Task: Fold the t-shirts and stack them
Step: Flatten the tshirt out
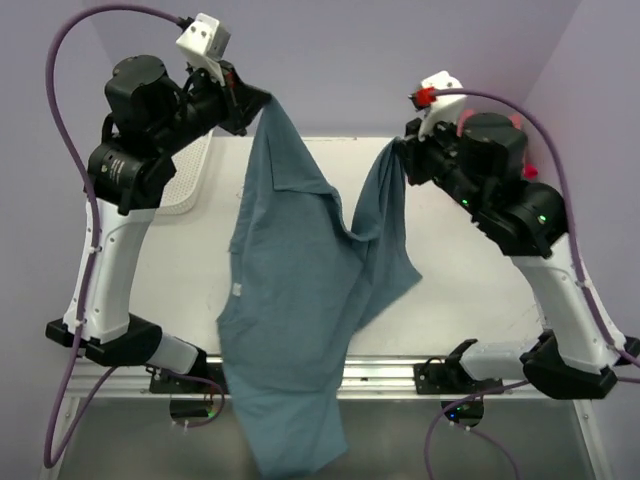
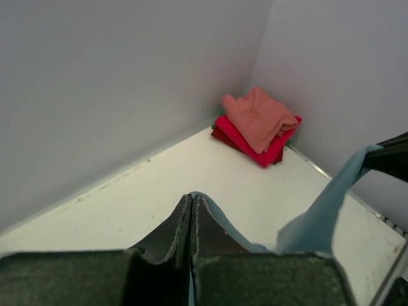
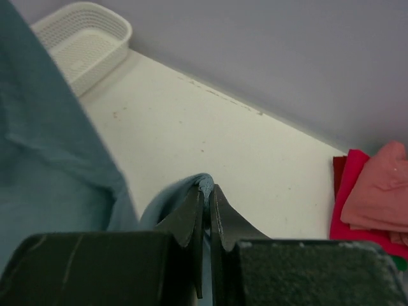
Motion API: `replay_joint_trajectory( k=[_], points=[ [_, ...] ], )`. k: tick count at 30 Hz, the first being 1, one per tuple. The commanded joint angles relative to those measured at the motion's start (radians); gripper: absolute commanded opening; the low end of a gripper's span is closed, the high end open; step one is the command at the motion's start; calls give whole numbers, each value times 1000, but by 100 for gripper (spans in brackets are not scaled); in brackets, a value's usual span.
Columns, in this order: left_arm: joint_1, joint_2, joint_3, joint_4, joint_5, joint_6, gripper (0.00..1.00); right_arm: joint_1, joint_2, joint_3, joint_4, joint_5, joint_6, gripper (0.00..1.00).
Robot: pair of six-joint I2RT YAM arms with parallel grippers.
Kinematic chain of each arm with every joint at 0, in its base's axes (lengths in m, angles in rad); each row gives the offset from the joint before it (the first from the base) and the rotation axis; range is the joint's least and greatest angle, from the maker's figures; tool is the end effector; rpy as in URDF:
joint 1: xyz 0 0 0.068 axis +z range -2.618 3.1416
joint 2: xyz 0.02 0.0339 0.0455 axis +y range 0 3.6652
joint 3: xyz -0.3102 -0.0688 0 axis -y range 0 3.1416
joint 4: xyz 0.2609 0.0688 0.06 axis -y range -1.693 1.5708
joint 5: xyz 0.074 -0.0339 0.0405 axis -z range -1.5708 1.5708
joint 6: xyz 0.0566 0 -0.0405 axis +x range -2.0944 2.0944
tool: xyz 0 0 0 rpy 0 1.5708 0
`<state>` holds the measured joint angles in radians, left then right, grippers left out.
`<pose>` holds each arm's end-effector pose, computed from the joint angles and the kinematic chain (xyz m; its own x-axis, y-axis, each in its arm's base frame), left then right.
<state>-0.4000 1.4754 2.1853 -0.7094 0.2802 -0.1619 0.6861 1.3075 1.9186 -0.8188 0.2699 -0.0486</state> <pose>0.2496 -0.1225 0.6379 -0.1009 -0.1255 -0.9869 0.6208 0.7672 -0.1611 0.1986 0.1431 0.5853 -0.1395 -0.1747 -0.9747 -0.4160 0.9036 -0.1025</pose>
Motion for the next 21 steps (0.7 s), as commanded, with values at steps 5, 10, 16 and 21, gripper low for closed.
replay_joint_trajectory(
  k=[5, 10, 16, 21],
  points=[
    [-5, -415, -39, 139, 306, -60, 0, -2, -356, 36, 72, -490, 15, 0],
    [12, -640, -191, 281, 558, -177, 0, 0, -505, -9, 144, -1058, 143, 0],
    [72, -791, -216, 600, 806, -406, 0, -2, -634, -56, 452, -1275, 331, 0],
    [61, -725, -85, 394, 661, -225, 0, -2, -665, -27, 391, -817, 239, 0]
  ],
)
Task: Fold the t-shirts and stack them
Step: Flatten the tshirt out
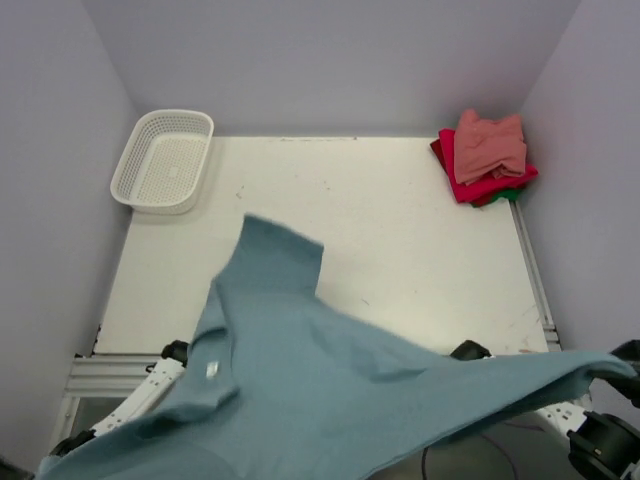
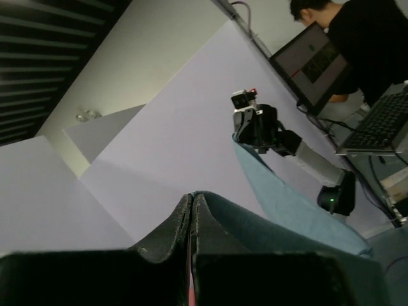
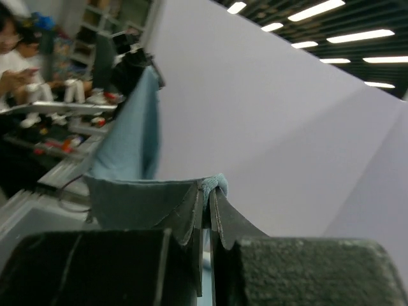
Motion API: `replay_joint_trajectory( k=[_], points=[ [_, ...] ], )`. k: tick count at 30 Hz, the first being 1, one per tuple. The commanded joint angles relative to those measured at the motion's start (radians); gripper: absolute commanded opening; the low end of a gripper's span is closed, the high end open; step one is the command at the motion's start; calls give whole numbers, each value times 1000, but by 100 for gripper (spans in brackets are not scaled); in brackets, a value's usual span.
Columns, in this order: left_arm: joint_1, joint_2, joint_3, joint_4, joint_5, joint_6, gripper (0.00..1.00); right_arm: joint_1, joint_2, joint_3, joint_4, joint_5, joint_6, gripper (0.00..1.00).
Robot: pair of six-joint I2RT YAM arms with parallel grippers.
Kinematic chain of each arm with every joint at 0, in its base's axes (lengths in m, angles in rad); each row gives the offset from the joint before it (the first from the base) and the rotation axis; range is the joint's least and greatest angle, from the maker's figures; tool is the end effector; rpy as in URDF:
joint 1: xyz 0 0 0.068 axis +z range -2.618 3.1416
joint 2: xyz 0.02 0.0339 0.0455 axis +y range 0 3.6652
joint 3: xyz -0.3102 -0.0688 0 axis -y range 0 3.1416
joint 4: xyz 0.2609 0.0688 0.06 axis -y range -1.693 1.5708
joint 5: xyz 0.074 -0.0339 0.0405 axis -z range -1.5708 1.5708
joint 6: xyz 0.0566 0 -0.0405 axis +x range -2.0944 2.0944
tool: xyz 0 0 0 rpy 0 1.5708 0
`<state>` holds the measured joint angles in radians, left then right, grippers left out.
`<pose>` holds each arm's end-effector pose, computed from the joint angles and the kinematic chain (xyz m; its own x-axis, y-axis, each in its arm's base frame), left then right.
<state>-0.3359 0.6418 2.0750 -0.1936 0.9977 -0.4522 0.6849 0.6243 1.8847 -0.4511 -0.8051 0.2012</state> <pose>-0.2216 0.0270 0.6649 0.6123 -0.4647 -0.6397 0.7829 0.2433 0.5726 -0.1273 -0.0513 0.6435 0.3847 0.4930 -0.7804 -0.9191 0.1261 -0.3734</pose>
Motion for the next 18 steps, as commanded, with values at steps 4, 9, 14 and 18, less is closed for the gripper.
replay_joint_trajectory(
  k=[4, 9, 14, 18],
  points=[
    [-64, 234, 44, -334, -578, 251, 0, -1, 150, 2, -196, 685, -92, 0],
    [-135, 274, -264, -330, -1149, 377, 0, 1, 302, -206, -271, 1071, -103, 0],
    [-132, 343, -717, -201, -1412, 353, 0, -1, 426, -530, -196, 1265, -30, 0],
    [10, 484, -886, -153, -1395, 274, 0, -4, 550, -640, -166, 1408, 33, 0]
  ],
)
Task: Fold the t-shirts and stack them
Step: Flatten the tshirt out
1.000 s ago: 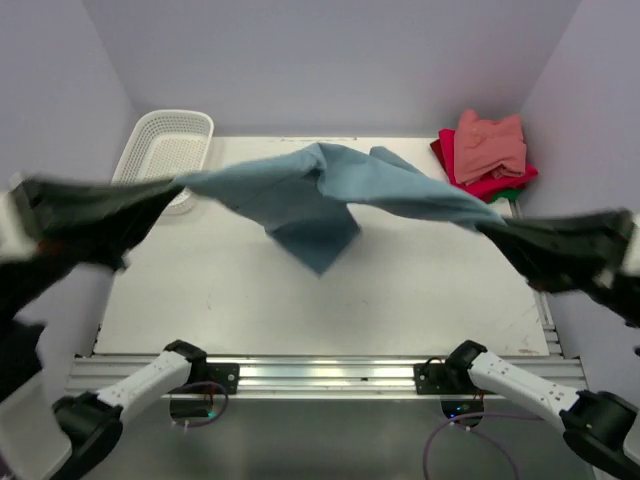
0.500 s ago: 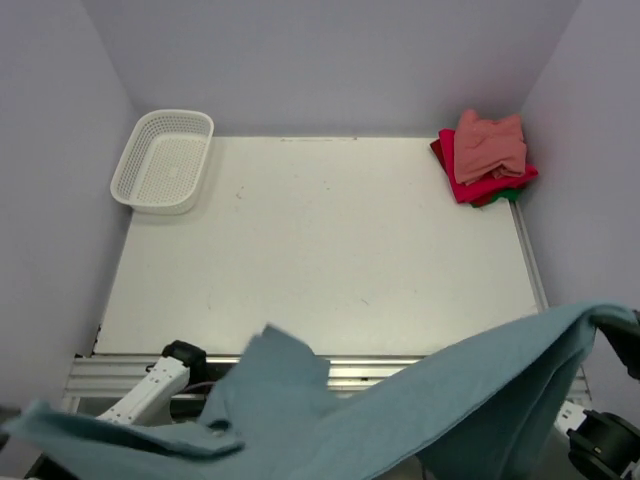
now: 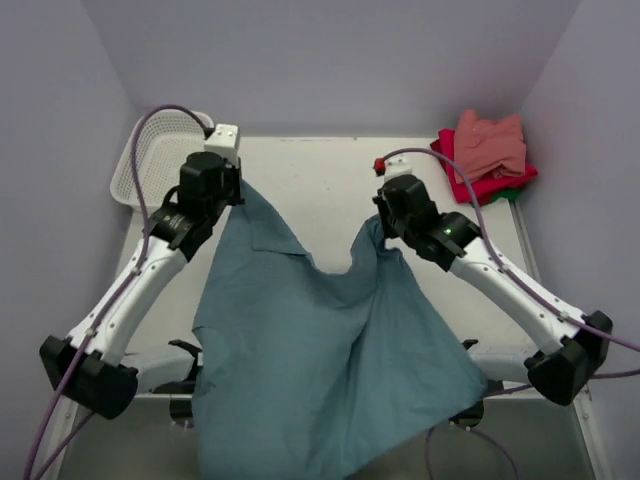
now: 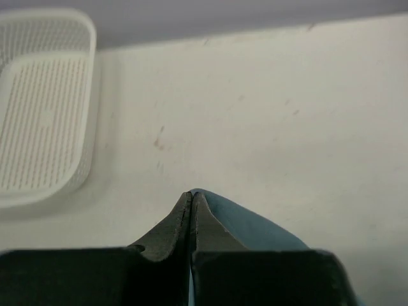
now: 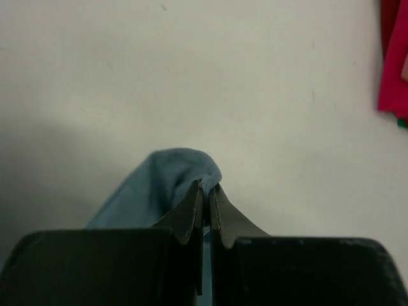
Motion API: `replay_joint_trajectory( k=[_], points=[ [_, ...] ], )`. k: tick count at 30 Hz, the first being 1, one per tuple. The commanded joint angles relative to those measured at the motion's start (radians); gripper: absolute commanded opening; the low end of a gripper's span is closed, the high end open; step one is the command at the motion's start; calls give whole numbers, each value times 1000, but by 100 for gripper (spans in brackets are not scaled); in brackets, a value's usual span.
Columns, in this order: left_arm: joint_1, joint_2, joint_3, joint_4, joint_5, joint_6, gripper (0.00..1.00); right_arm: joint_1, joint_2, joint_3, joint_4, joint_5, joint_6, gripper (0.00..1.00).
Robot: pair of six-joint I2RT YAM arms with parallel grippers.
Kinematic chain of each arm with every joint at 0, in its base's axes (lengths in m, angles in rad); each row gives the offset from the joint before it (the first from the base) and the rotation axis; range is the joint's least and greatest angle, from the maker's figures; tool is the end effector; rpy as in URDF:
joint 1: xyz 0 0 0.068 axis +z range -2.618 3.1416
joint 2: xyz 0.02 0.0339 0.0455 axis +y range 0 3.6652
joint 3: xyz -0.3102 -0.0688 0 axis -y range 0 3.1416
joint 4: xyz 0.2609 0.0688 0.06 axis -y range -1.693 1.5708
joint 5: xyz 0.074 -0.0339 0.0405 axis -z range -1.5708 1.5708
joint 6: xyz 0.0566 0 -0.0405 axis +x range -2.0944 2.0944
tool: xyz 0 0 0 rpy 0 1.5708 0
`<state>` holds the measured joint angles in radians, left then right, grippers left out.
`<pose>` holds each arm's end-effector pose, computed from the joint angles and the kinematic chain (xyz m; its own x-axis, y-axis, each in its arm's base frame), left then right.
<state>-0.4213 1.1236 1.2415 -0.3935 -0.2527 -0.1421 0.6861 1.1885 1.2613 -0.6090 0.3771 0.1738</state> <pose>0.2447 -0.0942 0.4484 -0.2708 -0.0289 -0.9622 0.1395 0.9878 -0.0689 0.2213 0.1543 0.4154 -0.4488 -0.1597 -0.8792 -0.2706 0.9620 -0.0366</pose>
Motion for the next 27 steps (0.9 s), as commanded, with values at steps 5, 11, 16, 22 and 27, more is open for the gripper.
replay_joint_trajectory(
  k=[5, 11, 16, 22, 27],
  points=[
    [182, 249, -64, 32, -195, -100, 0, -34, 132, -33, -15, 400, 82, 0],
    [282, 409, -21, 70, -165, -128, 0, -144, 226, -17, 29, 410, 38, 0],
    [323, 516, 47, 80, -125, -129, 0, -226, 311, -8, 83, 417, 69, 0],
    [331, 579, 131, 156, -134, -110, 0, -342, 450, 62, 152, 419, 95, 0],
    [345, 726, 323, 113, -122, -93, 0, -382, 557, 154, 230, 476, 44, 0]
  ],
)
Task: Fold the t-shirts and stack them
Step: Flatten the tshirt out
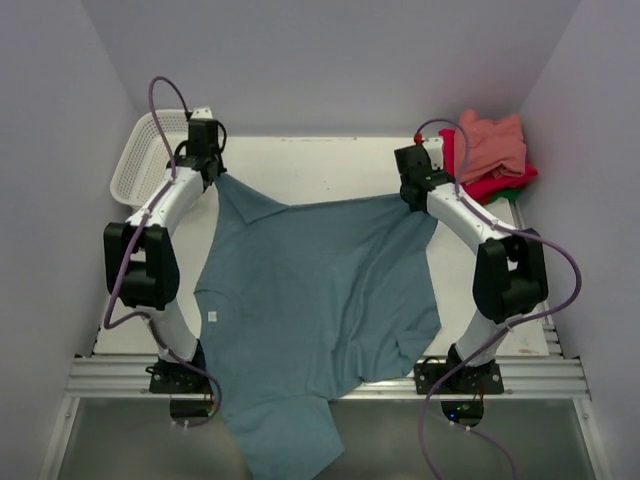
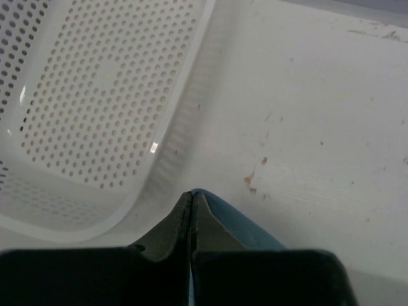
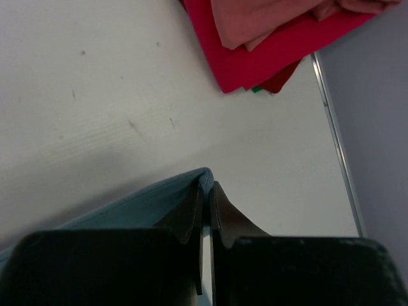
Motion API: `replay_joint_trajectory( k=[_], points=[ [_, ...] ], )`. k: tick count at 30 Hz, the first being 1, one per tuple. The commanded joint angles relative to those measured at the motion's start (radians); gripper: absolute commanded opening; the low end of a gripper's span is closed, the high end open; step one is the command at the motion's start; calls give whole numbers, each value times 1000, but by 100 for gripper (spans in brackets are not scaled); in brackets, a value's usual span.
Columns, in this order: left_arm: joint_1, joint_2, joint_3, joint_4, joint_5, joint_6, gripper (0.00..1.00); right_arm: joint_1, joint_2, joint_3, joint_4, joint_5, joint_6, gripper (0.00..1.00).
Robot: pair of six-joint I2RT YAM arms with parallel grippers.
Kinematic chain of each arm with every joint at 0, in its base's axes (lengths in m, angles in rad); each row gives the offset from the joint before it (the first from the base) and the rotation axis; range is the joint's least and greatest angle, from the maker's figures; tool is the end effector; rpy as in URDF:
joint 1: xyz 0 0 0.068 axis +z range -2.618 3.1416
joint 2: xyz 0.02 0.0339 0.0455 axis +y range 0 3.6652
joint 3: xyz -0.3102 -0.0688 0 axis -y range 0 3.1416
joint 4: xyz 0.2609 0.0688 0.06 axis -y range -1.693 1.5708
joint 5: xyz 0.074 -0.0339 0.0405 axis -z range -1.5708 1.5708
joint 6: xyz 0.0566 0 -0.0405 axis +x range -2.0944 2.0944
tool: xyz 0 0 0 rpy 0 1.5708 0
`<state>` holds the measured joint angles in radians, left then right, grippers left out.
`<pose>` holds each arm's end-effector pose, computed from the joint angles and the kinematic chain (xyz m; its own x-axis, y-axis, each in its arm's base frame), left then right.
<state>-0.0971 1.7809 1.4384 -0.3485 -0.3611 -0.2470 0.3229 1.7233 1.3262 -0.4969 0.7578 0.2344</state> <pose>0.4482 -0.0236 0.3049 -0.5710 -0.1742 -0.8023 -0.3299 0.9435 0.0299 0.3945 0.0910 0.2848 -0.6778 -0.0489 -0.7336 0.3446 0.8603 -0.3757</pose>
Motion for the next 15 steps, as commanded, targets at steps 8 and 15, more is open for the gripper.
replay_joint_trajectory(
  k=[8, 15],
  points=[
    [23, 437, 574, -24, 13, 52, 0, -77, 303, 441, 124, 87, -87, 0],
    [36, 557, 735, 84, 103, 28, 19, -90, 513, 705, 144, 199, -110, 74]
  ],
)
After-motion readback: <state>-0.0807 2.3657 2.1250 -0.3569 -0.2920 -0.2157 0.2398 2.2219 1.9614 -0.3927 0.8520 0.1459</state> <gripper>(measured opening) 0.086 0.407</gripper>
